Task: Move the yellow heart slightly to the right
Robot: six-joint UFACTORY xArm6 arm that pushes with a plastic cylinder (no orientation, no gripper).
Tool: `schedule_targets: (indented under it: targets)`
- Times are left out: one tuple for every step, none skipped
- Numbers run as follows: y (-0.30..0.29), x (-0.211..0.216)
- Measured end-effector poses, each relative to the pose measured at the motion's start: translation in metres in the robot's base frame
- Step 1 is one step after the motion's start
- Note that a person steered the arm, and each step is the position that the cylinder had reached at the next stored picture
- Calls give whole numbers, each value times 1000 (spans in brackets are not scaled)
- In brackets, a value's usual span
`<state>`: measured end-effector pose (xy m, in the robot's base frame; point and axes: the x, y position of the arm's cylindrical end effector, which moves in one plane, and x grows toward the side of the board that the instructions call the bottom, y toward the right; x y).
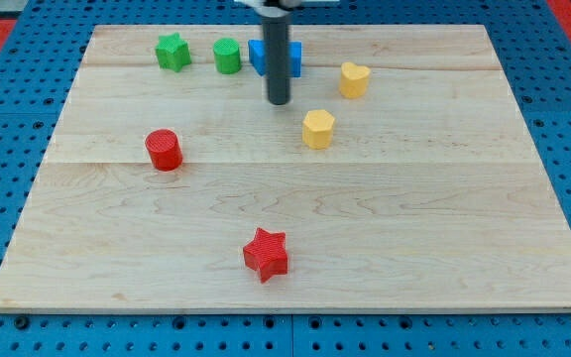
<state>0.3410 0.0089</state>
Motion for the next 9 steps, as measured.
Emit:
schedule_targets:
  targets:
    - [42, -4]
    - [51, -4]
    - [42, -4]
    - [42, -6]
    - [51, -18]
    - [35, -21]
    - [34, -38]
    - [60, -46]
    - [87, -45]
